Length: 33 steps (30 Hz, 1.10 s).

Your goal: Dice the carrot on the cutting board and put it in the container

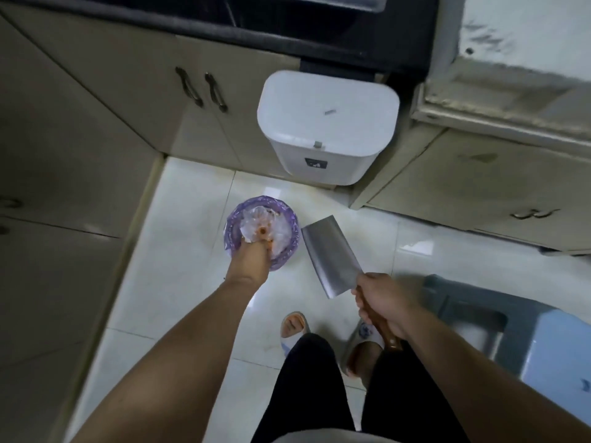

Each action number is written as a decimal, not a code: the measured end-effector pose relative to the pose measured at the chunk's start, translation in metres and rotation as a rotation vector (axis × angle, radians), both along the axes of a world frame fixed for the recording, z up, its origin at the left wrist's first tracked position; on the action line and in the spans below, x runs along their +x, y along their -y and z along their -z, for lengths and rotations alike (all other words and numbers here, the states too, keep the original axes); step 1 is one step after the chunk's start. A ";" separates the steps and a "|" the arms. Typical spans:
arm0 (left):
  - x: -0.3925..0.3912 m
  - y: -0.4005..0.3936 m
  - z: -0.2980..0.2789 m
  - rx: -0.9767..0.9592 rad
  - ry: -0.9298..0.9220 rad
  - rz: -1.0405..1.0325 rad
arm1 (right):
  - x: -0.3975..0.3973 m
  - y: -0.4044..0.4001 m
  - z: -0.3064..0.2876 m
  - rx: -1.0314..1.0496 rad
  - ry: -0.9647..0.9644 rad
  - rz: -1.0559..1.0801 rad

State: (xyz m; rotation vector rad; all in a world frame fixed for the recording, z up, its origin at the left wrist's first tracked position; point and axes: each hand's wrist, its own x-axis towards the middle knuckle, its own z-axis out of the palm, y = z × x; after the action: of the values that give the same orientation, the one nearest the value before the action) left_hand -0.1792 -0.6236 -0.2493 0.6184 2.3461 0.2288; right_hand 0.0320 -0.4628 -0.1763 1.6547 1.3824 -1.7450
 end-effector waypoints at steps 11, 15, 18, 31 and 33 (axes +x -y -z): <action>0.084 -0.186 -0.274 0.438 0.010 0.226 | 0.107 -0.090 -0.268 0.484 -0.175 0.008; 0.105 -0.279 -0.346 0.547 -0.169 0.259 | 0.152 -0.169 -0.315 0.721 -0.265 0.106; 0.124 -0.335 -0.368 0.534 -0.204 0.299 | 0.184 -0.239 -0.321 0.895 -0.279 0.121; 0.172 -0.545 -0.353 0.278 -0.181 0.193 | 0.213 -0.569 -0.239 1.155 0.282 -0.331; 0.176 -0.565 -0.353 0.292 -0.139 0.157 | 0.202 -0.589 -0.230 1.128 0.396 -0.343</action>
State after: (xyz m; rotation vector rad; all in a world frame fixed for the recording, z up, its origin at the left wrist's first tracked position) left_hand -0.0034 -0.0586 0.1038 0.9831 2.4009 0.4760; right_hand 0.2340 0.1262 0.0539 1.8794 2.4226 -0.3255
